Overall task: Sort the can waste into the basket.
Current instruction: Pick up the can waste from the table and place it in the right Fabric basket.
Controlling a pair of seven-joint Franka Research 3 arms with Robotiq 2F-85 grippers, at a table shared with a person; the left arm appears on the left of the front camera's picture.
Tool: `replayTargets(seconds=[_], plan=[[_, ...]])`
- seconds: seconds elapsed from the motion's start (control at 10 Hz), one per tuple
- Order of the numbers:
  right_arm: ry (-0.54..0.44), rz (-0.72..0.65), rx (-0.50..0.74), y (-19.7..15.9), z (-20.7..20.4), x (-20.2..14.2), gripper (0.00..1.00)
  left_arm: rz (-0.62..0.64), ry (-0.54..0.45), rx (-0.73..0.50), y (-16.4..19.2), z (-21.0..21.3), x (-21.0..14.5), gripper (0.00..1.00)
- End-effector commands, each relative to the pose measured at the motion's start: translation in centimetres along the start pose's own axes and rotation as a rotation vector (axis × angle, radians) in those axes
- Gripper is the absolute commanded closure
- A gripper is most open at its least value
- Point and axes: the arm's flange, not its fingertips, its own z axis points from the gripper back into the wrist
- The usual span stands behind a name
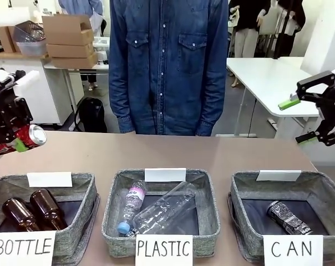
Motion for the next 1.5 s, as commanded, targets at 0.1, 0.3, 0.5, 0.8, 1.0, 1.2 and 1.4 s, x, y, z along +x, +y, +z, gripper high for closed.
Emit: replayTargets(seconds=[0.1,0.3,0.5,0.8,1.0,1.2,1.4], plan=[[0.005,0.016,-0.001,-0.2,0.2,0.1,0.00,0.017,-0.017,-0.010,0.2,0.5,0.3,0.86],[0.005,0.016,-0.001,-0.2,0.2,0.1,0.00,0.011,-0.002,-0.002,0.3,0.2,0.2,0.59],[0.005,0.018,-0.005,0.3,1.2,-0.5,0.00,-0.005,0.003,0.070,1.5,1.1,7.4,0.59],[-0.188,-0.080,-0.038,-4.1,9.5,0.1,0.00,-0.329,-0.030,0.312,5.0,2.4,24.3,0.59],[-0.336,-0.187,0.013,-9.3,17.2,0.2,0.00,-0.585,-0.114,0.227,8.5,0.3,33.3,0.59],[-0.517,-0.283,0.117,-14.4,25.9,-1.4,0.00,-0.719,-0.184,0.087,11.6,-4.1,42.2,0.59],[-0.604,-0.364,0.133,-18.4,28.3,-1.4,0.00,-0.838,-0.207,-0.103,11.6,-9.8,50.3,0.59]])
